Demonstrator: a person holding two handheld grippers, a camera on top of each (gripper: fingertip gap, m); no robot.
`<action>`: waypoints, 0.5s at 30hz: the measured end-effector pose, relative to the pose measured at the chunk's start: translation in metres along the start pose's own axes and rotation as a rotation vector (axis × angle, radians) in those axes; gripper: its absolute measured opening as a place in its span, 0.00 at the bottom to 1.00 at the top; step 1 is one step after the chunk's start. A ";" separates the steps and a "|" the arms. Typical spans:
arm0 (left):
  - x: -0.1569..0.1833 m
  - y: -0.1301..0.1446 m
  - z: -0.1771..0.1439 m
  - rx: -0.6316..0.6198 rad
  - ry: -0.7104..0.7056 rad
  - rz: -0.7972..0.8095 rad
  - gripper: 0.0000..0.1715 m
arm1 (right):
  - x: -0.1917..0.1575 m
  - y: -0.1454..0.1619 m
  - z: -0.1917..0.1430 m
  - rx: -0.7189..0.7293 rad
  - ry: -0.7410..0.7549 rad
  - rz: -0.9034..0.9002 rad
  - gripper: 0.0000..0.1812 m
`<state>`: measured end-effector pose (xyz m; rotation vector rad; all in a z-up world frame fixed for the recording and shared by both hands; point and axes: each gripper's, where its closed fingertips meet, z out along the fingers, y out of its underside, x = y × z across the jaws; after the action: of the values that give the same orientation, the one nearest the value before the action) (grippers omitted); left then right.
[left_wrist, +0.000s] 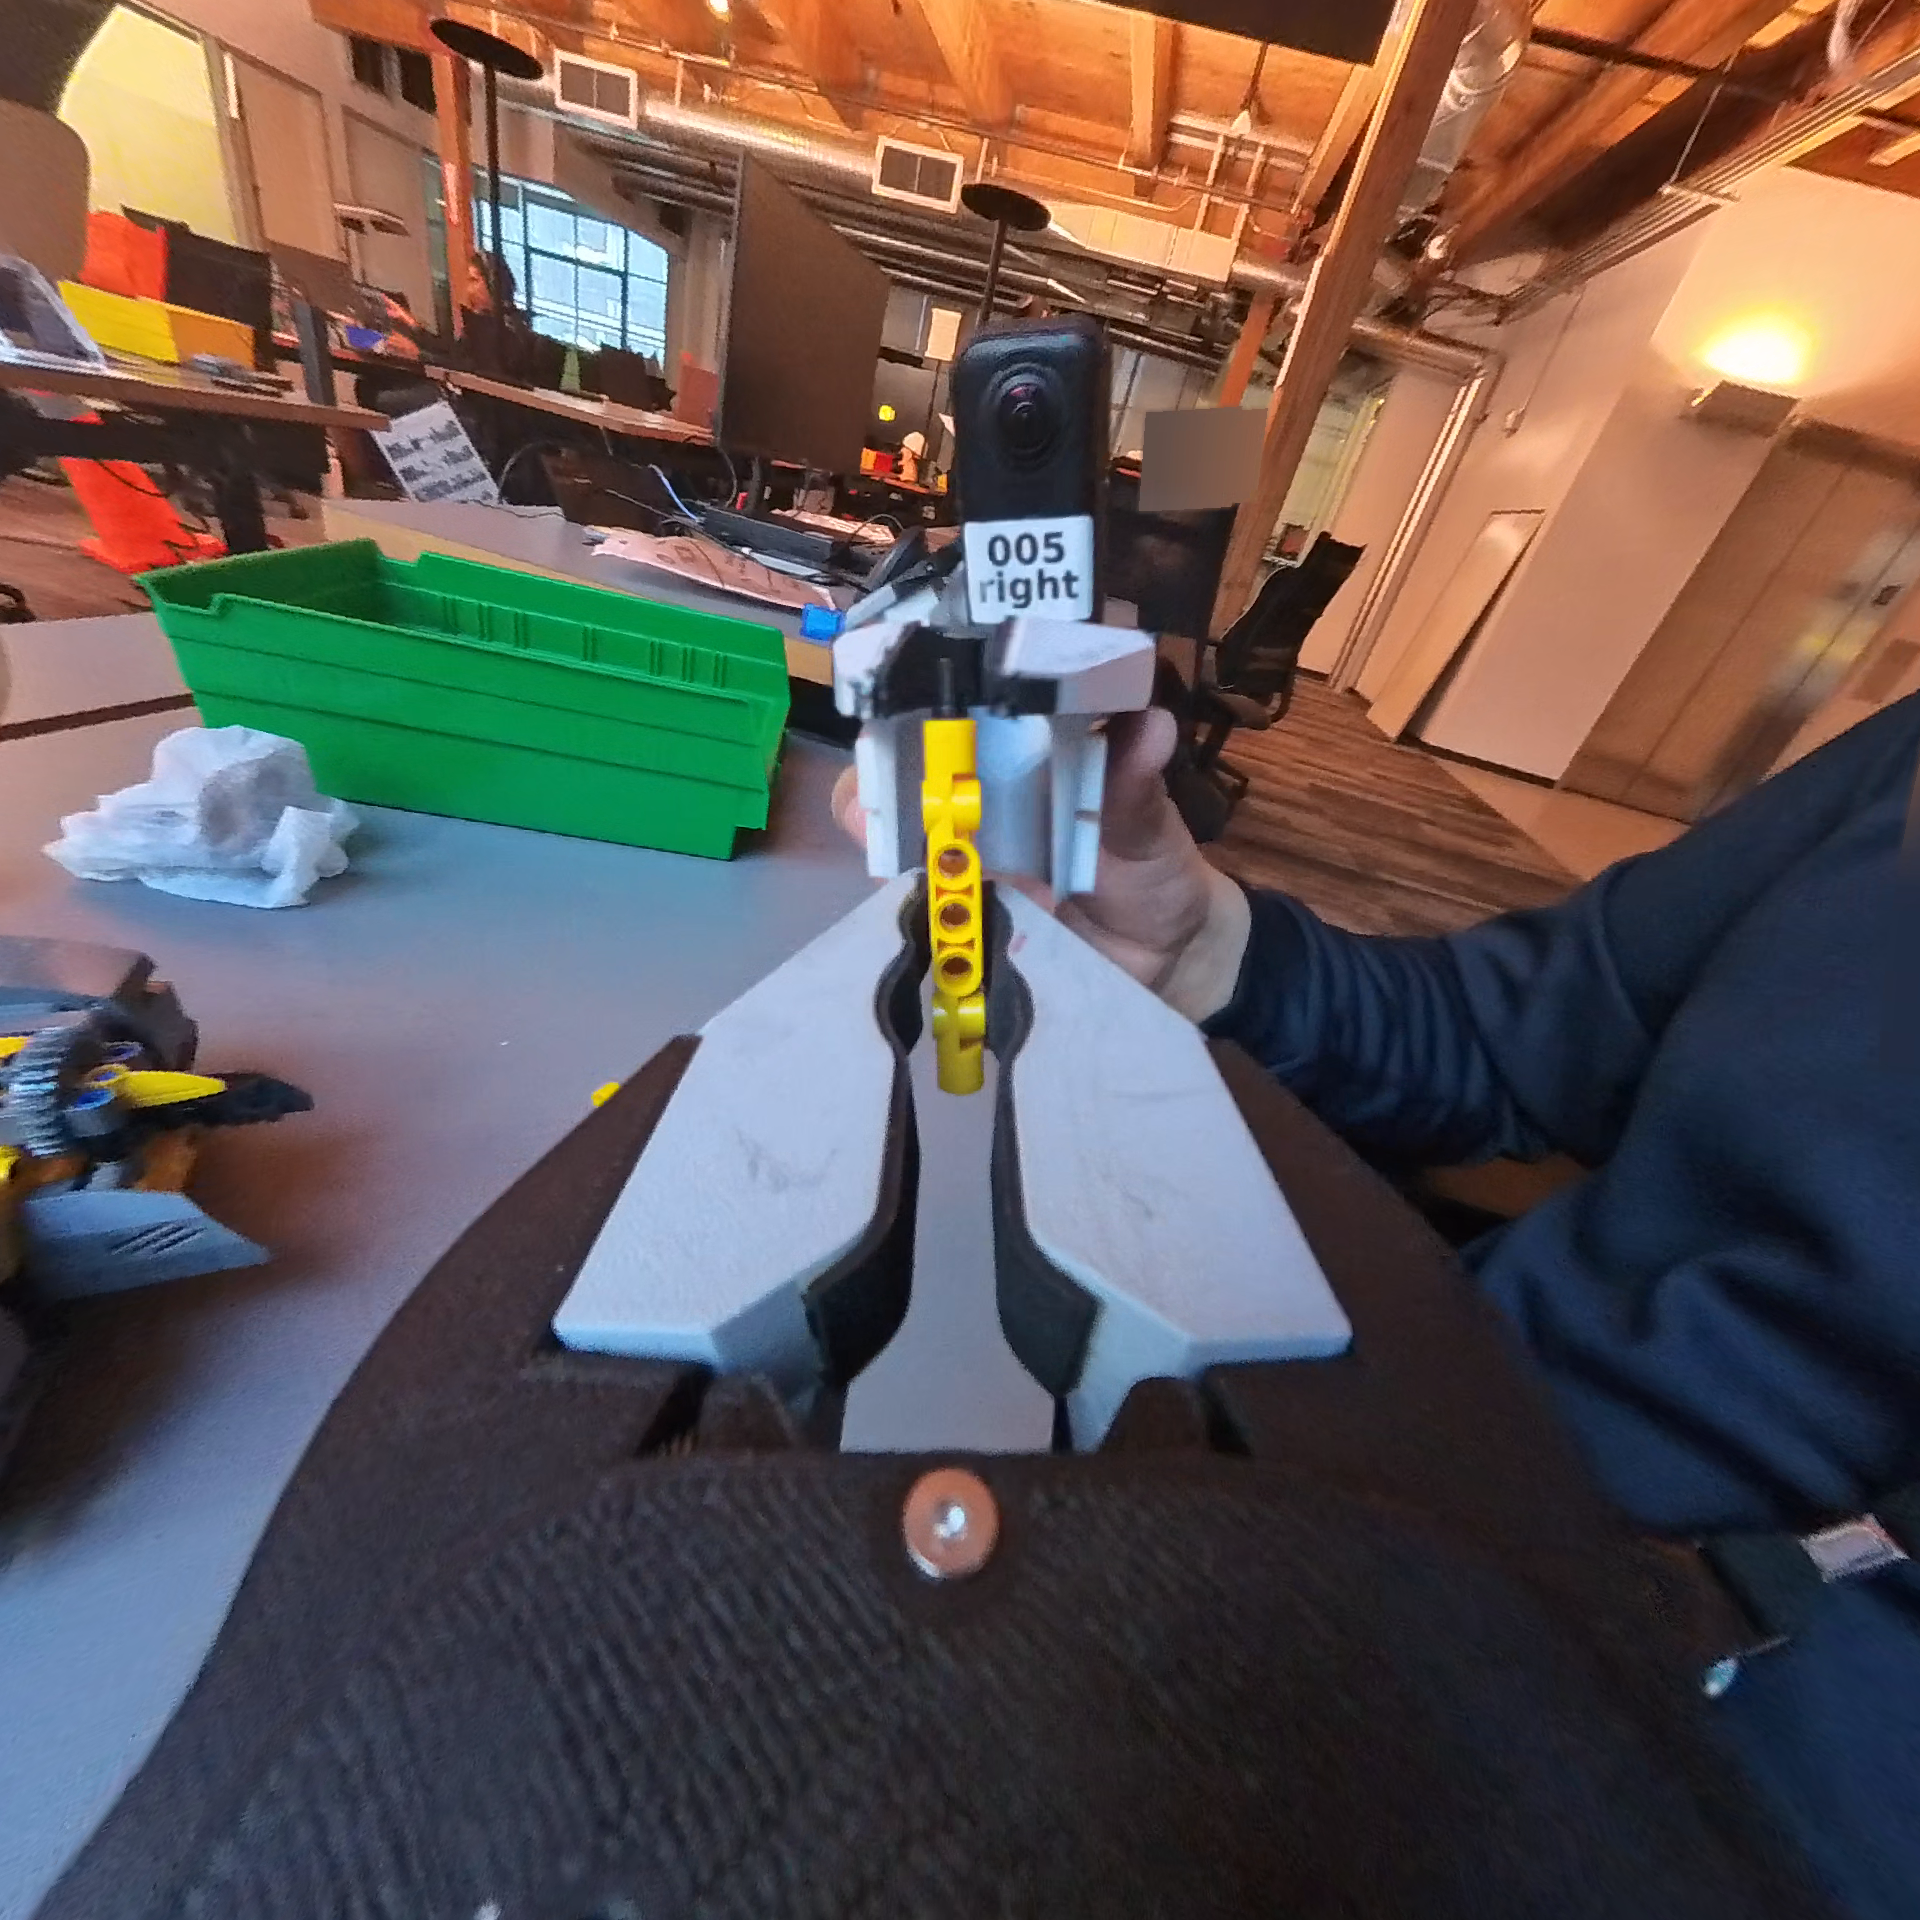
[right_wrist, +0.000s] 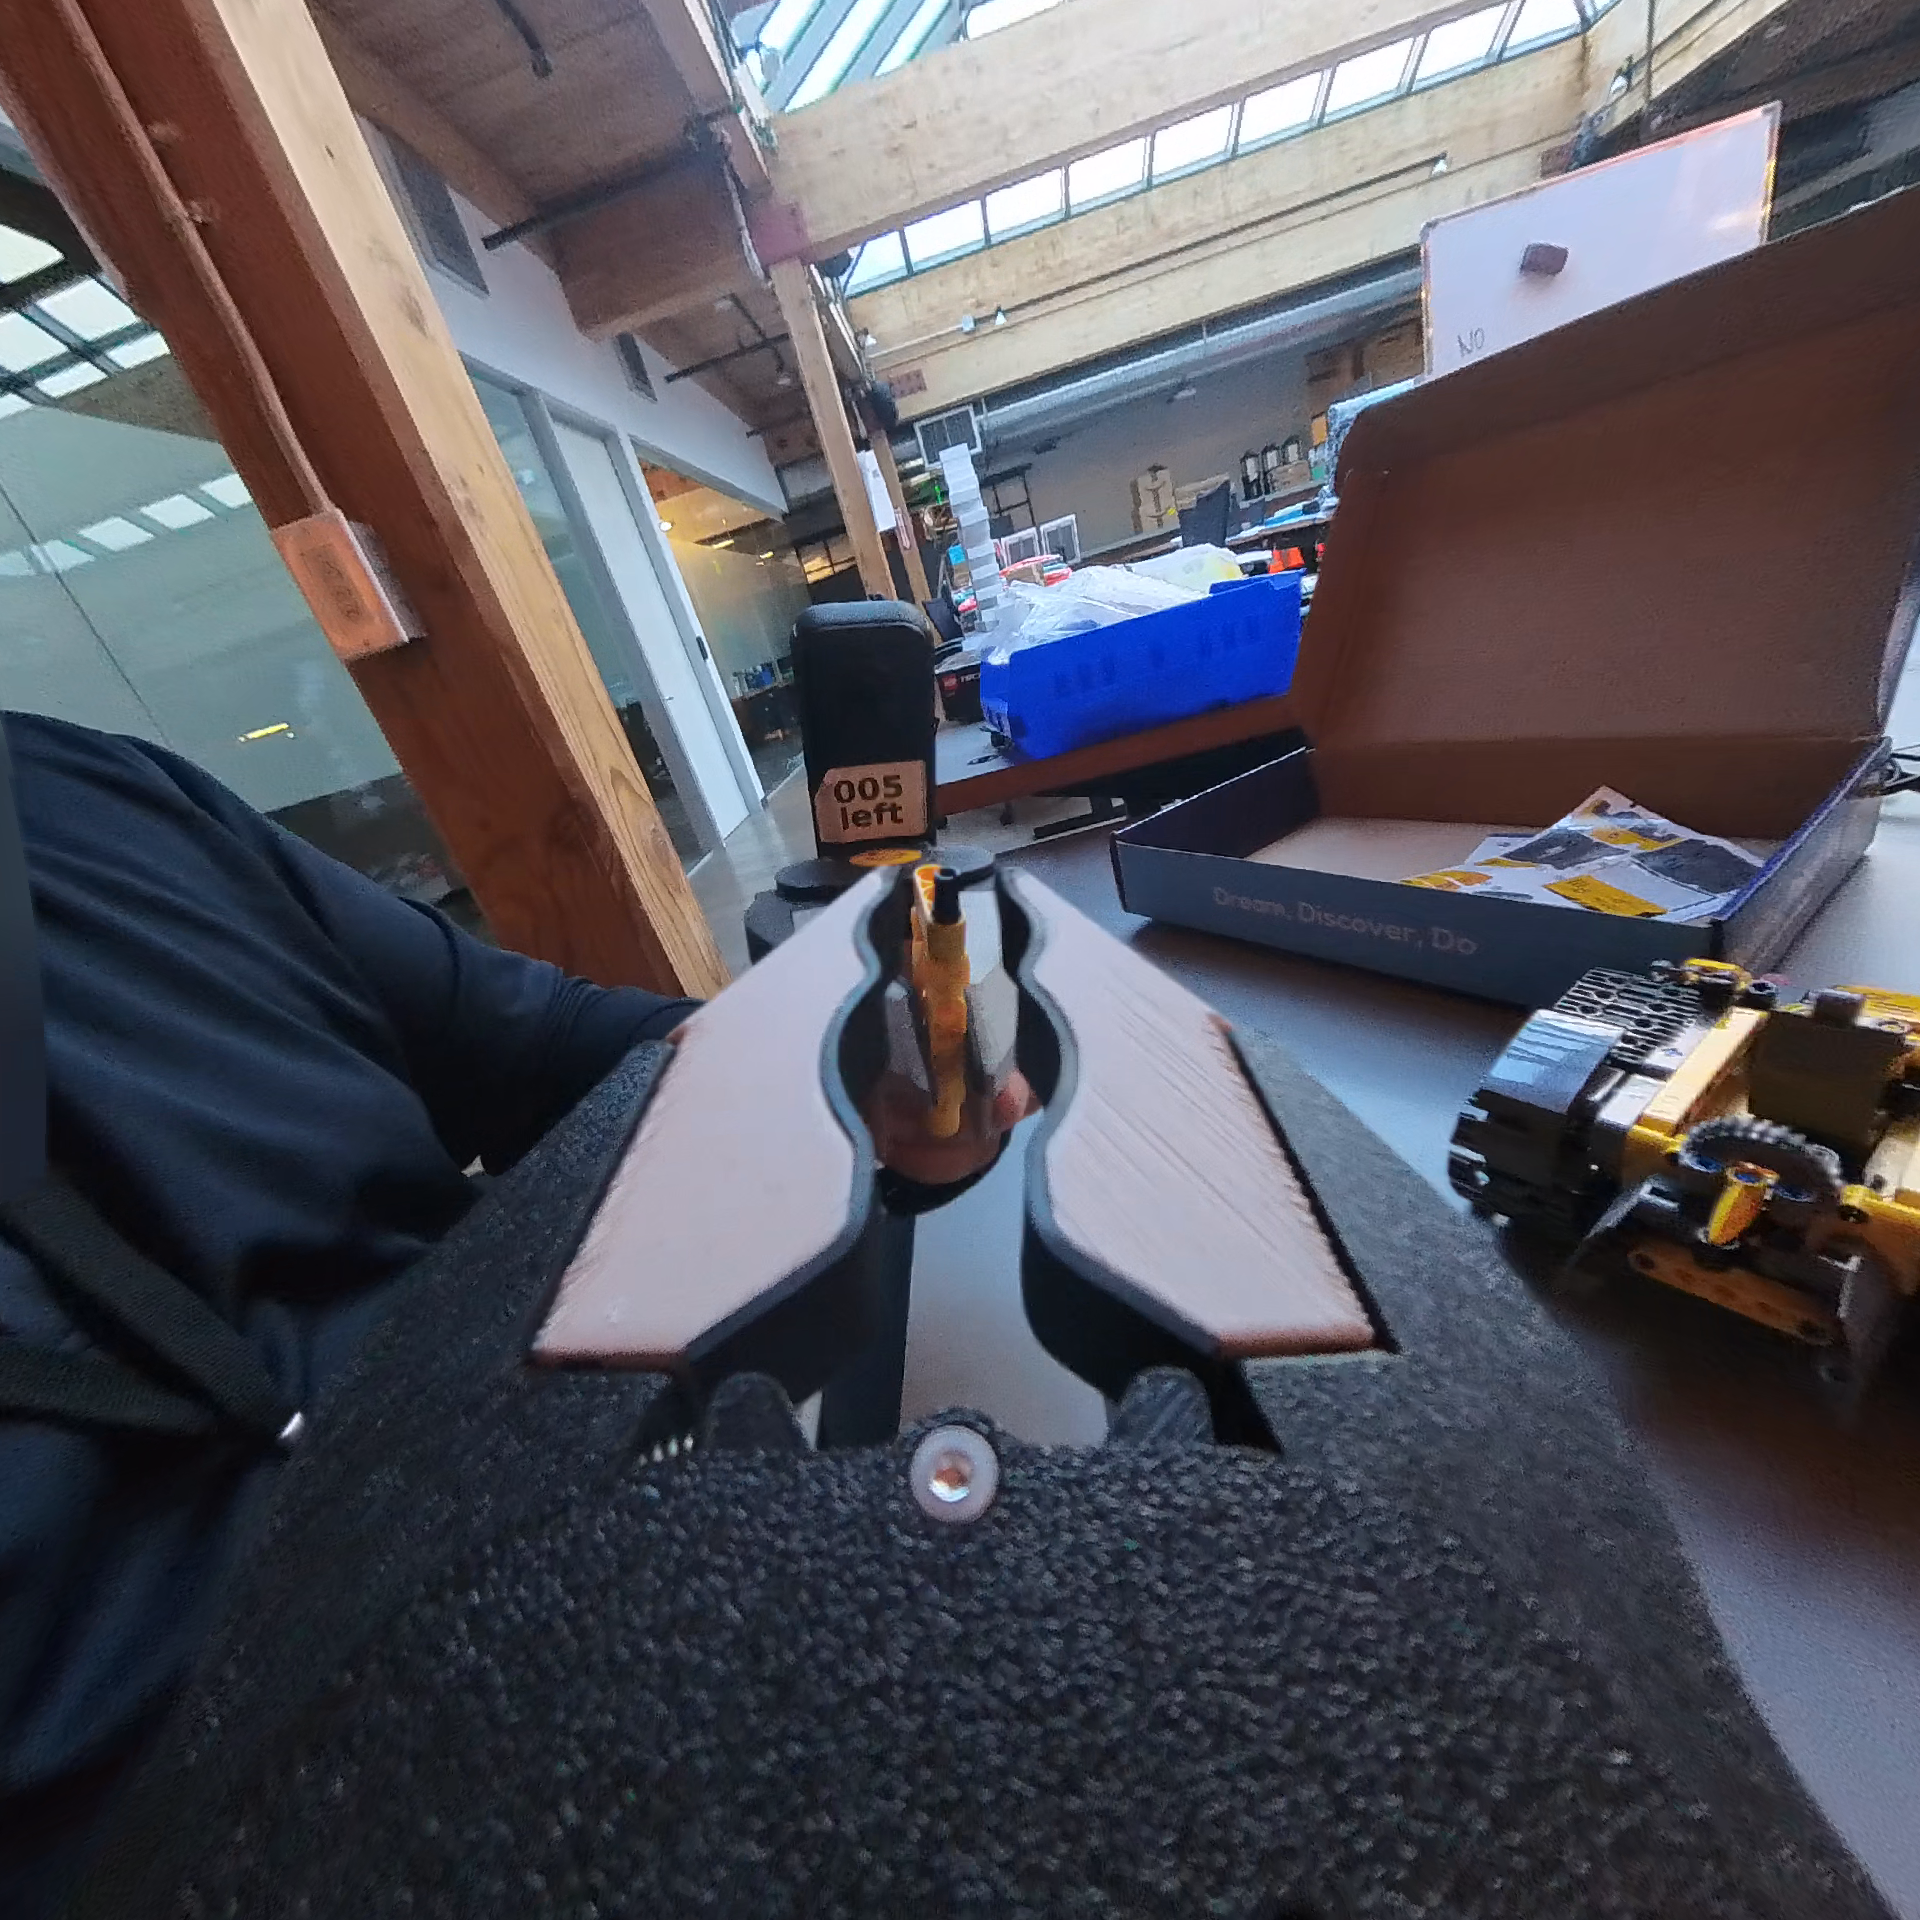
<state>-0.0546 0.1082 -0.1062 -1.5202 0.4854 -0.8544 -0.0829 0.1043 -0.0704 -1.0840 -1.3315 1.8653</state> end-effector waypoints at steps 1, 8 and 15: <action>0.001 0.001 0.001 -0.002 0.003 -0.003 0.03 | 0.000 0.001 0.001 0.005 -0.001 0.009 0.04; -0.008 0.011 0.002 -0.023 -0.047 -0.047 0.03 | 0.011 0.007 0.000 0.038 0.032 0.071 0.01; 0.008 0.060 0.027 -0.169 -0.075 0.056 0.03 | 0.047 -0.086 -0.087 0.429 0.047 0.254 0.00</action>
<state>-0.0179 0.1113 -0.1612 -1.6793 0.5532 -0.7249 -0.0291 0.2107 -0.0162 -1.0916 -0.7394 2.1636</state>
